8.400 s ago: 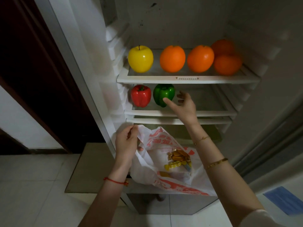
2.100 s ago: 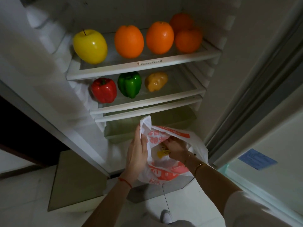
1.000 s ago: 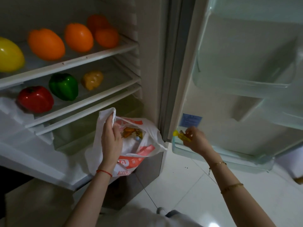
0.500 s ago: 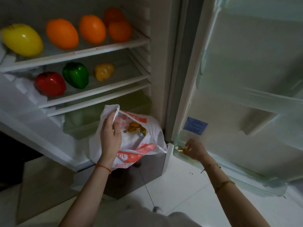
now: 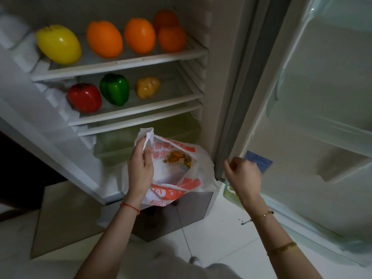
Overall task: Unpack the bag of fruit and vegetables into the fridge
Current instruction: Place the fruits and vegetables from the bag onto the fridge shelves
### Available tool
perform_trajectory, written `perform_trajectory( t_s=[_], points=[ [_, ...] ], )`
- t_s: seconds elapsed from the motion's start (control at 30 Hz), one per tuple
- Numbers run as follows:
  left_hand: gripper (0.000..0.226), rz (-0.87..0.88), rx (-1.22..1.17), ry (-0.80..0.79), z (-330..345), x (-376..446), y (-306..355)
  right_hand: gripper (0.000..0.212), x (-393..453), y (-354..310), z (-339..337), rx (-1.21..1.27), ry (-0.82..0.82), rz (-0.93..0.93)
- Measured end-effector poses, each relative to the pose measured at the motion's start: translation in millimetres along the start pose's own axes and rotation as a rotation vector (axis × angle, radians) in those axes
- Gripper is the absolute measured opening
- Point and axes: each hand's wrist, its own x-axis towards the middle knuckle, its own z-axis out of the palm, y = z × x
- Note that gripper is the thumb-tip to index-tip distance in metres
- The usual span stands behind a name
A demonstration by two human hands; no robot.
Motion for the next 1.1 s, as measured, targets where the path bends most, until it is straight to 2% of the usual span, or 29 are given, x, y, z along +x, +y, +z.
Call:
perform_trajectory(
  t_s=[0.1,0.23,0.33,0.43,0.5,0.57,0.63,0.67,0.73,0.77,0.8,0.93,1.0,1.07,1.1],
  points=[
    [0.041,-0.021,-0.022,-0.011,-5.8,3.6,-4.4,0.043,-6.8,-25.6,11.0,0.098,-0.058,-0.146],
    [0.040,-0.025,-0.017,-0.034,-11.8,9.4,-5.9,0.037,0.8,-53.4,58.2,0.160,-0.299,-0.343],
    [0.040,-0.011,-0.028,-0.061,-17.3,13.0,-6.5,0.021,11.3,-73.8,91.7,0.141,-0.472,-0.392],
    [0.039,-0.003,-0.051,-0.095,-23.6,16.5,-6.7,0.026,27.0,-87.1,125.0,0.011,-0.625,-0.365],
    [0.036,-0.003,-0.063,-0.117,-27.2,19.9,-7.8,0.030,40.1,-88.2,148.1,-0.126,-0.640,-0.340],
    [0.035,-0.009,-0.076,-0.132,-29.8,24.1,-9.7,0.033,53.9,-81.0,172.8,-0.086,-0.724,-0.257],
    [0.036,-0.026,-0.075,-0.138,-30.8,27.4,-10.7,0.038,64.5,-67.6,193.6,0.069,-0.816,-0.203],
    [0.036,-0.041,-0.073,-0.142,-31.3,29.8,-12.3,0.036,66.3,-68.4,198.1,0.179,-0.800,-0.132],
    [0.036,-0.071,-0.066,-0.160,-32.1,33.6,-16.1,0.040,69.2,-72.3,210.6,0.382,-0.643,0.104],
    [0.036,-0.082,-0.059,-0.168,-32.6,35.7,-18.5,0.035,71.1,-78.1,217.2,0.392,-0.602,0.153],
    [0.037,-0.090,-0.059,-0.173,-33.0,38.0,-21.0,0.030,73.8,-81.7,222.3,0.339,-0.594,0.153],
    [0.037,-0.084,-0.063,-0.179,-34.9,45.1,-26.5,0.037,80.7,-80.5,238.7,-0.136,-0.573,-0.180],
    [0.036,-0.079,-0.042,-0.176,-35.9,48.6,-27.9,0.037,85.8,-79.5,247.2,-0.297,-0.596,-0.379],
    [0.037,-0.089,-0.030,-0.173,-36.2,51.1,-29.3,0.023,78.8,-88.1,242.7,-0.078,-0.530,-0.274],
    [0.037,-0.093,-0.031,-0.176,-36.0,52.1,-30.8,0.012,74.9,-93.1,241.4,0.116,-0.490,-0.082]
  ],
)
